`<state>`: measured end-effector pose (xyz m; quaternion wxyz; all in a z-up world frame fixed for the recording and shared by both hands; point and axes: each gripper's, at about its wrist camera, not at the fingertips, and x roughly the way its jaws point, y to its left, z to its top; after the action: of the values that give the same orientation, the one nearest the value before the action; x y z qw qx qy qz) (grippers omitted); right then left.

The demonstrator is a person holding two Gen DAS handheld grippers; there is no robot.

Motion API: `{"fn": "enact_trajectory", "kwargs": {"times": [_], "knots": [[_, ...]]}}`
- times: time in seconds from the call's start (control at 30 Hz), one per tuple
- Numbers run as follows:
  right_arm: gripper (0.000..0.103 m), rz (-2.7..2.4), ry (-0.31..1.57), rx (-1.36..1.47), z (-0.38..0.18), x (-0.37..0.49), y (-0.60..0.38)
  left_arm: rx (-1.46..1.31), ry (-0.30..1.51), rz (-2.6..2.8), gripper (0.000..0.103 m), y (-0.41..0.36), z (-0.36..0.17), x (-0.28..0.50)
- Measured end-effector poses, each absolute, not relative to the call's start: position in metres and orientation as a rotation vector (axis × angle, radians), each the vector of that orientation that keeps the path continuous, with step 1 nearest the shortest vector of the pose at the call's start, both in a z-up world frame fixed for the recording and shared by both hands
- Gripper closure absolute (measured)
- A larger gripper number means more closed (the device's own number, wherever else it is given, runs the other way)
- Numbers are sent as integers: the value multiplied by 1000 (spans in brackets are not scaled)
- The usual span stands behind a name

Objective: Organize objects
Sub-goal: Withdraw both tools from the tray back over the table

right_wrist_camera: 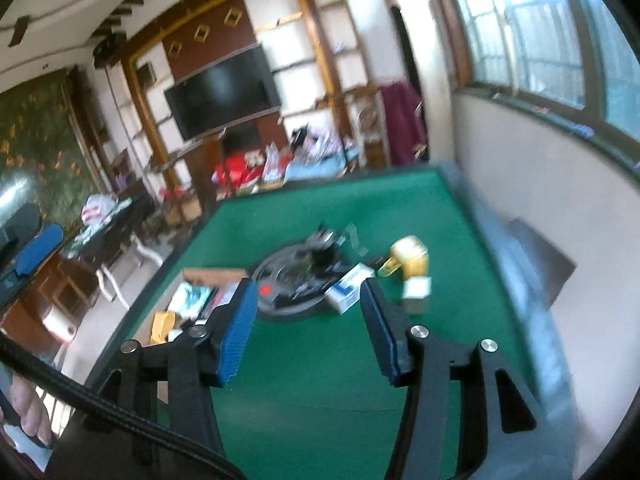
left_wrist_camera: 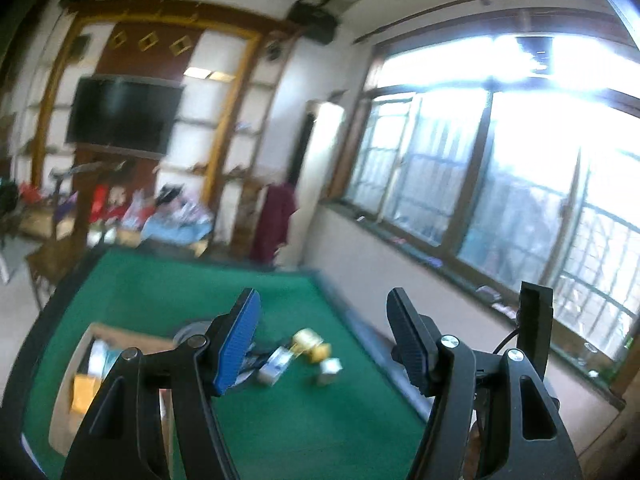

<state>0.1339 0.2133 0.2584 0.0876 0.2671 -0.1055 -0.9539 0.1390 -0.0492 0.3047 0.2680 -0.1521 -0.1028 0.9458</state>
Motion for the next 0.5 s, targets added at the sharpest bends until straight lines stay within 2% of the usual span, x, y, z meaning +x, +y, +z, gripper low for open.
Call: {"fn": "enact_trajectory", "kwargs": {"times": [0.17,0.2,0.37,0.4,0.47,0.5], "knots": [[50,-2943,-283,637,341,175,243,-261,-216,2618,43,-50,385,165],[47,-2972,-258,605,362,183,246,-241,-198,2643,42,-54,398,167],[34,-3143,-125,509,452,206,249,-29,-36,2874,12,-71,462,183],[32,-3189,-110,487,470,209,249,14,11,2919,10,-75,469,184],[22,-3246,-121,469,489,210,248,47,86,2972,2,-84,472,180],[18,-3264,-146,471,495,208,247,33,107,2971,2,-87,468,175]]}}
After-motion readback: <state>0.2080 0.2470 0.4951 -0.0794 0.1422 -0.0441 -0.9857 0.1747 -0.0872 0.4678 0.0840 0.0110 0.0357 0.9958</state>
